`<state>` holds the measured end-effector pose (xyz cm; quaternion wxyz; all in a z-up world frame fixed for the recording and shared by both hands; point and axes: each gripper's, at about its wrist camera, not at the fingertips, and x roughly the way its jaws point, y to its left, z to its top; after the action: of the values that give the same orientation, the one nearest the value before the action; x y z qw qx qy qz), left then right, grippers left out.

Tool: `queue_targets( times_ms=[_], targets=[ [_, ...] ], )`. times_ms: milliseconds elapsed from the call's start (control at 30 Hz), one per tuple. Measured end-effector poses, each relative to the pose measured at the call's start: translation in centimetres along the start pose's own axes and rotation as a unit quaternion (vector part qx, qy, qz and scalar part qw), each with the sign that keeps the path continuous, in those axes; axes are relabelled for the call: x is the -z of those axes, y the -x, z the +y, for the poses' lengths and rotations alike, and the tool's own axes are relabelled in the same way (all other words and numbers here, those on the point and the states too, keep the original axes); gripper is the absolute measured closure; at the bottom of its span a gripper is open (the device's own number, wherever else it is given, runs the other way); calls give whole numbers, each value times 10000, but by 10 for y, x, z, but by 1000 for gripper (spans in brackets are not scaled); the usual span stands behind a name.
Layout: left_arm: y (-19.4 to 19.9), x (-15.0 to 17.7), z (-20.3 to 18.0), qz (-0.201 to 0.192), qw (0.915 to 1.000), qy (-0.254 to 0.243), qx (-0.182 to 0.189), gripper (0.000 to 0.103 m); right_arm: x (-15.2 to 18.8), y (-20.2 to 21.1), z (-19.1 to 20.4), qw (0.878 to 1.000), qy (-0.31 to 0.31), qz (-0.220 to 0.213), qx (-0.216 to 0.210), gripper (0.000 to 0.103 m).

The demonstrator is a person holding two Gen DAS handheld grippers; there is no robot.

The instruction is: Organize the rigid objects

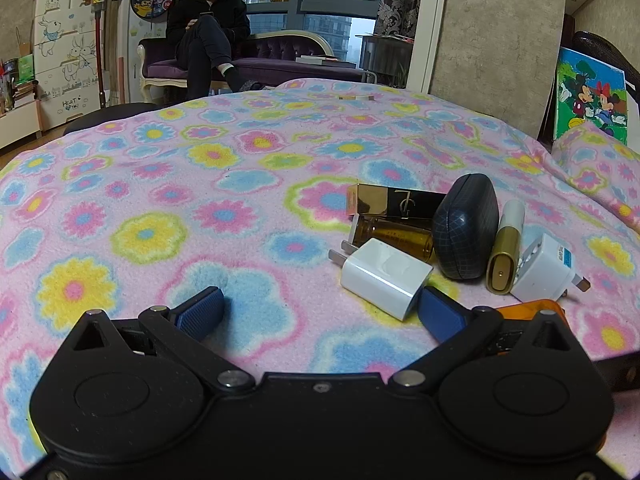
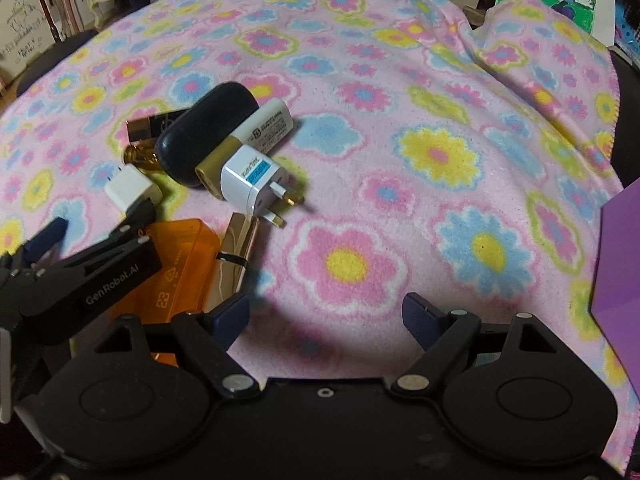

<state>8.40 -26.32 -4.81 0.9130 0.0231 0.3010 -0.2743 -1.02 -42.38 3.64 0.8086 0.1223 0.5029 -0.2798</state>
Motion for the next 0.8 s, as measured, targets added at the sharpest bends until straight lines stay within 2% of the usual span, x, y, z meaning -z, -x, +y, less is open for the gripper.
queue_targets(
  times_ms=[200,333,433,500,567,600,633,700,767,800],
  targets=[
    [3,2,3,-15,10000,10,7,3,-7,-3,-19,9993,-240,-266,77,19],
    [3,3,4,-21,10000,16,11,3,-8,-10,-24,9989,-270,-311,222,19],
    [3,2,3,-13,10000,-5,-4,3,-8,-14,-21,9992,-239,-263,179,19],
    [8,-2,5,258,9996,16,116,4,-7,-14,-20,9991,-199,-302,209,19],
    [13,-14,3,957,9954,-38,-15,3,-7,-14,-22,9992,-203,-261,244,19],
    [16,-20,0,1440,9892,-28,-288,3,-7,-15,-23,9991,-233,-247,248,19],
    [19,-26,-4,2036,9777,-95,-508,3,-8,-15,-25,9990,-257,-224,281,19],
    [25,-32,-11,3216,9446,-363,-544,3,-9,-15,-27,9988,-320,-191,305,19],
    [36,-27,-16,4004,9134,-540,-491,3,-8,-11,-28,9988,-357,-188,274,19],
    [44,-21,-17,4201,9044,-588,-449,4,-7,-10,-27,9989,-351,-190,264,19]
  ],
)
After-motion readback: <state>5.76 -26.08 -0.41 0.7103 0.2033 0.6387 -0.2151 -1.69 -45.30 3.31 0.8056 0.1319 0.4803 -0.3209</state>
